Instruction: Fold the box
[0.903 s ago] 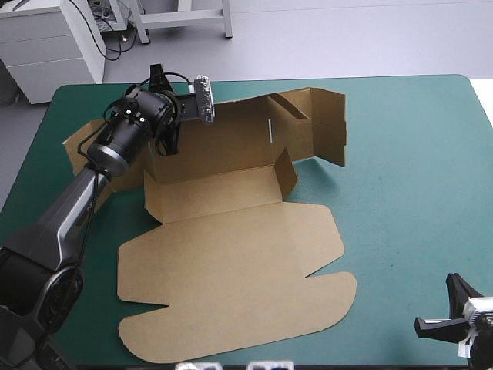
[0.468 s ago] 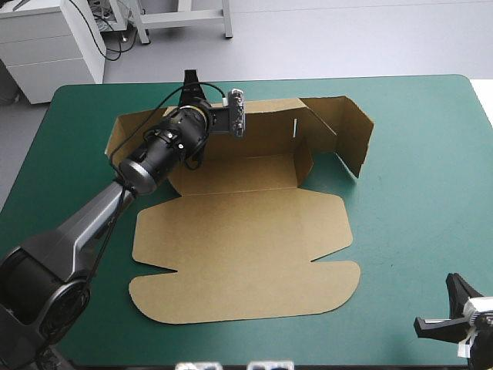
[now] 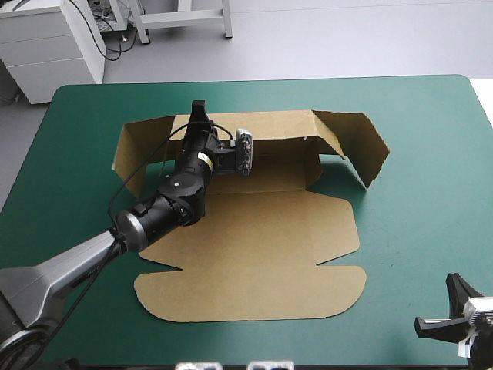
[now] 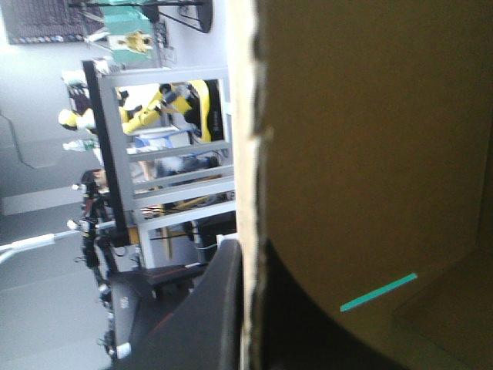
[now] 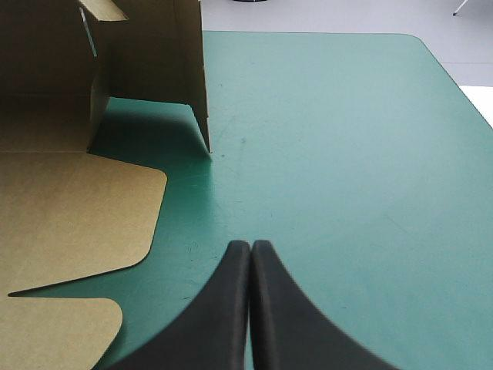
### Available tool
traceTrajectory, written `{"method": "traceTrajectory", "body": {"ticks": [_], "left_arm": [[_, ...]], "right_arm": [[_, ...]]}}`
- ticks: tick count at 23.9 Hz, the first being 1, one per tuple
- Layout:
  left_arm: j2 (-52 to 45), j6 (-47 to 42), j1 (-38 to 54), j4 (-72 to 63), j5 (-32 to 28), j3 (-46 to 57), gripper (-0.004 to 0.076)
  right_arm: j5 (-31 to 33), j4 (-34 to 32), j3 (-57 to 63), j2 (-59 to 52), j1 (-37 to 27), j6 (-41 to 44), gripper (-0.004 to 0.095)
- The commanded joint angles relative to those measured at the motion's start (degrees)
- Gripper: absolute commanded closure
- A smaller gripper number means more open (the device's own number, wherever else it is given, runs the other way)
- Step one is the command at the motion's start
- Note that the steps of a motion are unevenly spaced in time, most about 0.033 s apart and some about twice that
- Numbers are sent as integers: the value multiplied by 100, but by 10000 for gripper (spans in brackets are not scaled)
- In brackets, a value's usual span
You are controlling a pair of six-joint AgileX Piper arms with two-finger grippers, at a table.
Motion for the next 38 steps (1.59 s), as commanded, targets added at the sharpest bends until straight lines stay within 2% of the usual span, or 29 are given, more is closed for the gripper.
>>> {"method": "traceTrajectory", "body": {"ticks": [1, 3, 5, 11, 14, 23, 30, 32, 34, 38], "left_arm": [[-337, -1166, -60, 1543, 106, 298, 731], [-303, -1875, -60, 2321, 326, 603, 731], [-278, -2134, -60, 2417, 370, 725, 731], [-245, -2171, -60, 2415, 454, 750, 731], [-245, -2171, -60, 2415, 476, 750, 731], [-245, -2082, -60, 2415, 441, 673, 731], [-245, -1955, 113, 2415, 46, 673, 731], [-245, -1955, 231, 2415, -47, 673, 731], [-245, -1955, 310, 2415, -61, 673, 731], [-241, -1860, 399, 2415, -102, 673, 731]], "right_arm": [[-419, -55, -154, -122, -31, -20, 927], [-419, -55, -154, -122, -31, -20, 927], [-419, -55, -154, -122, -31, -20, 927], [-429, -13, -154, -122, -31, -20, 927], [-904, 510, -177, 4, -31, 5, 927], [-897, 811, -771, 2324, -31, -117, 926], [-900, 947, -846, 2937, -31, -117, 926], [-1138, 1033, -846, 2948, -31, -126, 926], [-1397, 1229, -925, 3001, -31, -126, 925], [-1396, 1820, -1607, 3600, -31, -637, 925]]}}
